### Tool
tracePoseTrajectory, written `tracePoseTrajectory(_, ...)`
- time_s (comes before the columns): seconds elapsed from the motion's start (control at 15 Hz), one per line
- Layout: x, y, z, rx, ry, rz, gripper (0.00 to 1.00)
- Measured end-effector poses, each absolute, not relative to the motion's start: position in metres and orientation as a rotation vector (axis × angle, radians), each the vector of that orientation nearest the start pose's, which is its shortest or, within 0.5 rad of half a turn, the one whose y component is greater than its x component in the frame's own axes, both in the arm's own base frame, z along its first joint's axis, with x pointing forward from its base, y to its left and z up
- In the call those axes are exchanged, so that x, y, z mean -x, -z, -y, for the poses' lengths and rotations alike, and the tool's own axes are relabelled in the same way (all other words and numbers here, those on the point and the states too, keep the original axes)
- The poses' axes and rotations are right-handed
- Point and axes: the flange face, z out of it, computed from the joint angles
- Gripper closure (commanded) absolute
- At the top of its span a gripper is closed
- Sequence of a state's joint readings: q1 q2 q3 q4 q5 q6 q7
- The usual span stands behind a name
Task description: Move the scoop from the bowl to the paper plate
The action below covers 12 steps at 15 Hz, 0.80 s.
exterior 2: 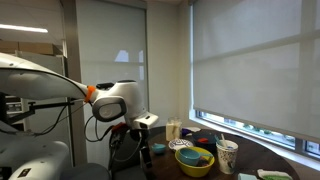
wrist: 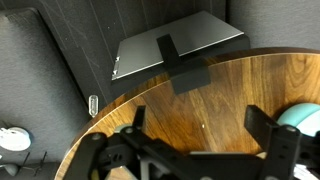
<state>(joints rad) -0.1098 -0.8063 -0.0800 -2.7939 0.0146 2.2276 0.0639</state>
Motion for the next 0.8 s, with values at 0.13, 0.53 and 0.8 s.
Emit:
tracePoseTrajectory(0.13, -0.319, -0.448, 0.059, 3.039, 0.371, -0.372, 0.00)
tracePoseTrajectory(0.53, -0.319, -0.448, 0.059, 3.039, 0.371, -0.372, 0.00)
tracePoseTrajectory(0.8, -0.329, -0.474, 0.065, 3.011, 0.535, -0.444, 0.00)
